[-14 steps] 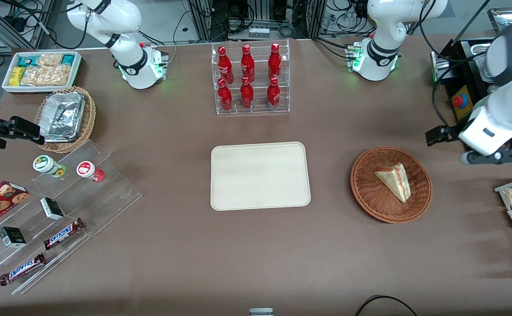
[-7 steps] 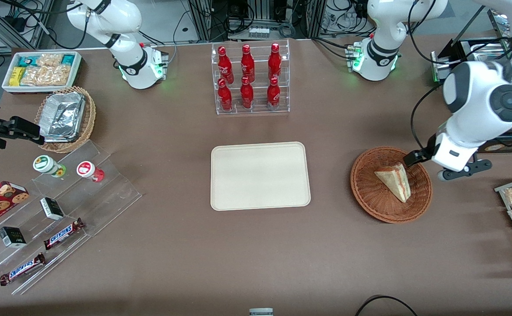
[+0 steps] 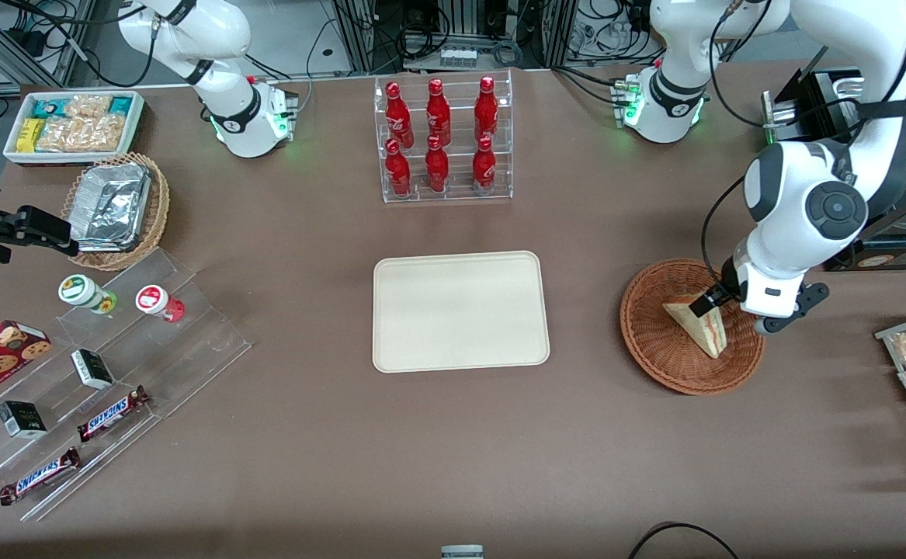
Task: Place sandwich from basket to tray
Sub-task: 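Close the left gripper on the sandwich's upright edge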
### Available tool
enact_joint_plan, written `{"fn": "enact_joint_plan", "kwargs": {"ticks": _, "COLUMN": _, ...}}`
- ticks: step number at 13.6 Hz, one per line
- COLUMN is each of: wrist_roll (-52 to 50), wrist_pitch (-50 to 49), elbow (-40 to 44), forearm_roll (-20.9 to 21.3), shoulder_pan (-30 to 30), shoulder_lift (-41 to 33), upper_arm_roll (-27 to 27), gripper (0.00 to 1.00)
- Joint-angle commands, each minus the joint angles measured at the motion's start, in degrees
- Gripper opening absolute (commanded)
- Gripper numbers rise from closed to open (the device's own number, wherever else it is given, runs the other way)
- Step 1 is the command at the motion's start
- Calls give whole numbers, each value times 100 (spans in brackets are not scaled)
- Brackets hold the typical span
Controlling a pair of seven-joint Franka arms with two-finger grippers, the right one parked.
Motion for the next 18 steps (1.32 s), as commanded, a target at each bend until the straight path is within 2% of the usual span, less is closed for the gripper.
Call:
{"fn": "enact_joint_plan", "kwargs": {"ticks": 1, "wrist_roll": -140, "wrist_pitch": 281, "elbow": -164, "forearm_roll": 109, "shoulder_pan": -9, "shoulder_lift": 68, "upper_arm_roll": -3, "gripper": 100}}
{"fn": "enact_joint_plan", "kwargs": {"ticks": 10, "wrist_roll": -44, "wrist_pitch": 580, "elbow": -225, "forearm_roll": 127, "shoulder_pan": 70, "shoulder_lift": 482, "upper_arm_roll": 24, "gripper": 100}}
{"fn": "enact_joint_plan", "kwargs": {"ticks": 16, "wrist_roll": -44, "wrist_pitch": 1291, "elbow": -488, "forearm_roll": 127, "shoulder_pan": 211, "shoulder_lift": 816, "upper_arm_roll": 24, "gripper": 98}}
{"fn": "enact_joint_plan", "kwargs": {"ticks": 17, "wrist_roll": -52, "wrist_pitch": 1318, "elbow": -524, "forearm_roll": 127, "shoulder_pan": 220, "shoulder_lift": 816, "upper_arm_roll": 24, "gripper": 78}}
{"fn": "enact_joint_plan", "kwargs": {"ticks": 18, "wrist_roll": -52, "wrist_pitch": 1310, "elbow": -559, "forearm_roll": 127, "shoulder_pan": 220, "shoulder_lift": 799, "upper_arm_roll": 33, "gripper": 38}}
